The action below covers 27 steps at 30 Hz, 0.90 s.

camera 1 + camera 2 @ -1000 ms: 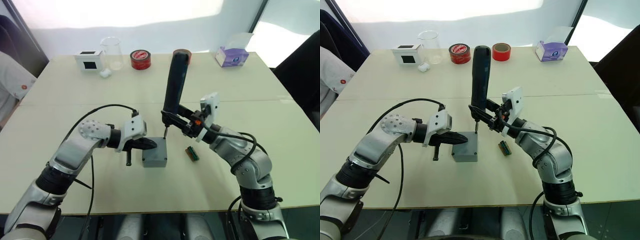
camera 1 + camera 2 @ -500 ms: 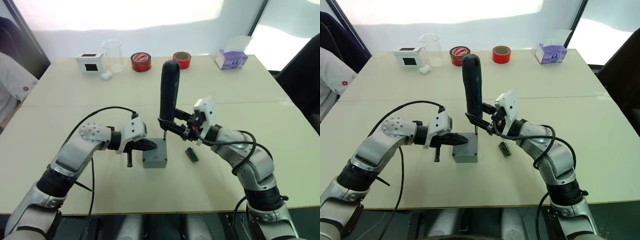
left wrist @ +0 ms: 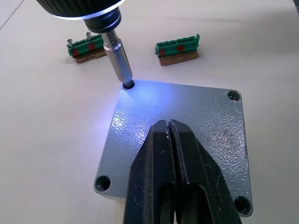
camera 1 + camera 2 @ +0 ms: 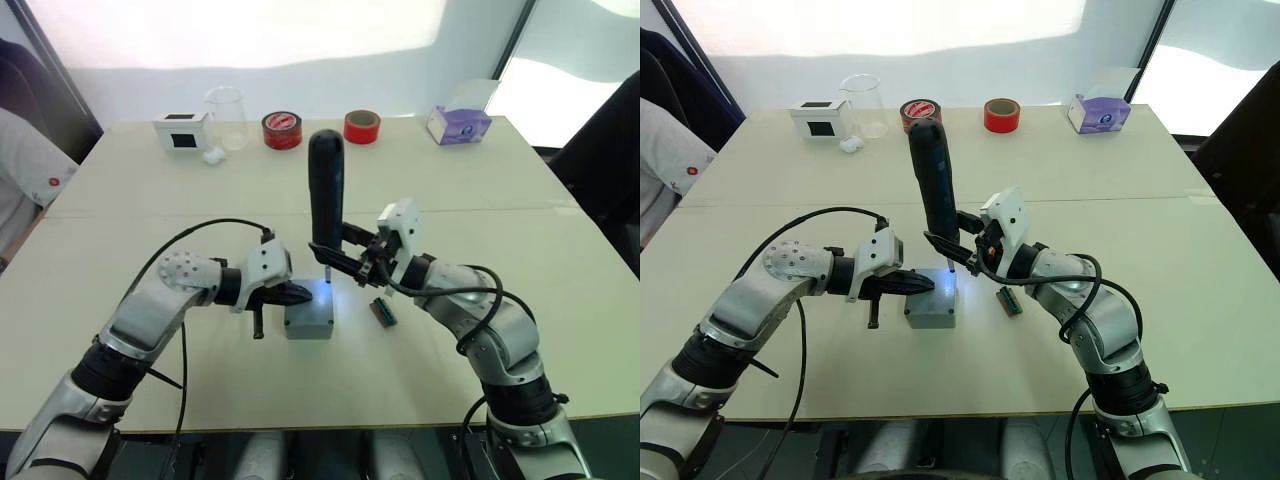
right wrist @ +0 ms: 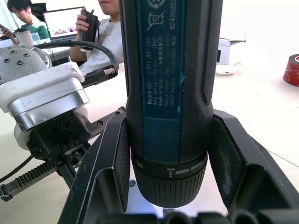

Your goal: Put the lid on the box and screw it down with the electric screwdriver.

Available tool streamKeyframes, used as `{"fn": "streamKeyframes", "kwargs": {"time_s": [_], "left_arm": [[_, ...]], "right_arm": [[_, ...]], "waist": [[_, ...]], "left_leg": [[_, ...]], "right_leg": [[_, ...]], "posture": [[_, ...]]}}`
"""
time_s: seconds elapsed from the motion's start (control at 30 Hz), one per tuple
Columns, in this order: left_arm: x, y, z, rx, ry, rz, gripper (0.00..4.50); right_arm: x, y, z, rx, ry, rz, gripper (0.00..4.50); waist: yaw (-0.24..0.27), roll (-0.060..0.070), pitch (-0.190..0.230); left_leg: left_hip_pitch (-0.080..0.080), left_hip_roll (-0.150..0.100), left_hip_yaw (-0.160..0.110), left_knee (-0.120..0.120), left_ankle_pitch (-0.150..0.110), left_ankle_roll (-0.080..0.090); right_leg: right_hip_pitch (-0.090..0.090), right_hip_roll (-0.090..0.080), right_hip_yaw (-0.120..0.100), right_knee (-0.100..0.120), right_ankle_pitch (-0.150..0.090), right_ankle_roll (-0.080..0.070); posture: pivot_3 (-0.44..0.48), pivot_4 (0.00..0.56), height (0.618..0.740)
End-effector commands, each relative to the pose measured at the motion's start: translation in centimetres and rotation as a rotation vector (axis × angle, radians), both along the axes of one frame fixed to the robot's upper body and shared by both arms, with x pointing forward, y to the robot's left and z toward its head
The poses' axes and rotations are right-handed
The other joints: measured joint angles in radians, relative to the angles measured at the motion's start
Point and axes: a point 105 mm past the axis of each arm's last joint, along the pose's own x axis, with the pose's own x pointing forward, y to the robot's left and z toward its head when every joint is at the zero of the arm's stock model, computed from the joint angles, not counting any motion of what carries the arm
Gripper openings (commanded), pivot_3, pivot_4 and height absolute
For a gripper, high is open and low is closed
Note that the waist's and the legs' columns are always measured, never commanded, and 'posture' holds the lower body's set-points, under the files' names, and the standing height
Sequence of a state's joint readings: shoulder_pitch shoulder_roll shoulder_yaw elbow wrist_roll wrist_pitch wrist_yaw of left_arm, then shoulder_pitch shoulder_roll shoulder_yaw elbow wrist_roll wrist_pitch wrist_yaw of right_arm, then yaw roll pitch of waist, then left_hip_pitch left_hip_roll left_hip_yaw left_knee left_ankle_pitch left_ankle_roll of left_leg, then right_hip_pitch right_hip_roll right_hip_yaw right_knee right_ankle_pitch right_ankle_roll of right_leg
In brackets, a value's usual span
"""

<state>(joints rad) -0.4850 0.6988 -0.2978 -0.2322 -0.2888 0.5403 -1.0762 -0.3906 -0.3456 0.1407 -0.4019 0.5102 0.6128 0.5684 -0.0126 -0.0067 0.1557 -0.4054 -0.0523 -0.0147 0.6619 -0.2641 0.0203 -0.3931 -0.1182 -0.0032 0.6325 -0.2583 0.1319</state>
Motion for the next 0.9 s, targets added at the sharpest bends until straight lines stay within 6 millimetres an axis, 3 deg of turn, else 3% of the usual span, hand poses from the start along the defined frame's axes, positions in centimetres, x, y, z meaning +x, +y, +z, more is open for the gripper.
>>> {"fn": "streamKeyframes", "kwargs": {"time_s": [0.03, 0.17, 0.4, 0.73, 0.9], "left_arm": [[-0.1, 0.6, -1.1, 0.057, 0.029, 0.018, 0.0], [-0.4, 0.7, -1.4, 0.062, 0.042, 0.013, 0.0], [0.2, 0.8, -1.3, 0.065, 0.032, 0.026, 0.0], [-0.7, 0.6, -1.6, 0.072, 0.036, 0.02, 0.0], [-0.7, 0.8, -1.5, 0.069, 0.038, 0.032, 0.0]], "right_arm": [[-0.8, 0.9, -2.8, -0.034, 0.135, 0.053, 1.78], [-1.3, 1.3, -1.5, 0.059, 0.106, 0.075, 1.78], [-0.9, 1.3, -2.8, -0.012, 0.109, 0.087, 1.78], [-0.4, 0.5, -3.9, -0.036, 0.133, 0.06, 1.78], [0.5, 0.4, -3.3, 0.035, 0.14, 0.009, 1.78]], "waist": [[0.0, 0.0, 0.0], [0.0, 0.0, 0.0], [-0.001, 0.0, 0.0], [-0.001, 0.0, 0.0], [-0.001, 0.0, -0.001]], "left_leg": [[0.0, 0.0, 0.0, 0.0, 0.0, 0.0], [0.0, 0.0, 0.0, 0.0, 0.0, 0.0], [0.0, 0.0, 0.0, -0.001, 0.0, 0.0], [0.0, 0.0, 0.0, -0.001, 0.0, 0.0], [0.001, 0.0, 0.0, -0.001, 0.0, 0.0]], "right_leg": [[0.0, 0.0, 0.0, 0.0, 0.0, 0.0], [0.0, 0.0, 0.0, 0.0, 0.0, 0.0], [0.0, 0.0, 0.0, -0.001, 0.0, 0.0], [0.0, 0.0, 0.0, -0.001, 0.0, 0.0], [0.0, 0.0, 0.0, -0.001, 0.0, 0.0]], "posture": [[0.0, 0.15, 0.74], [0.0, 0.15, 0.74], [0.0, 0.15, 0.74], [0.0, 0.15, 0.74], [0.0, 0.15, 0.74]]}}
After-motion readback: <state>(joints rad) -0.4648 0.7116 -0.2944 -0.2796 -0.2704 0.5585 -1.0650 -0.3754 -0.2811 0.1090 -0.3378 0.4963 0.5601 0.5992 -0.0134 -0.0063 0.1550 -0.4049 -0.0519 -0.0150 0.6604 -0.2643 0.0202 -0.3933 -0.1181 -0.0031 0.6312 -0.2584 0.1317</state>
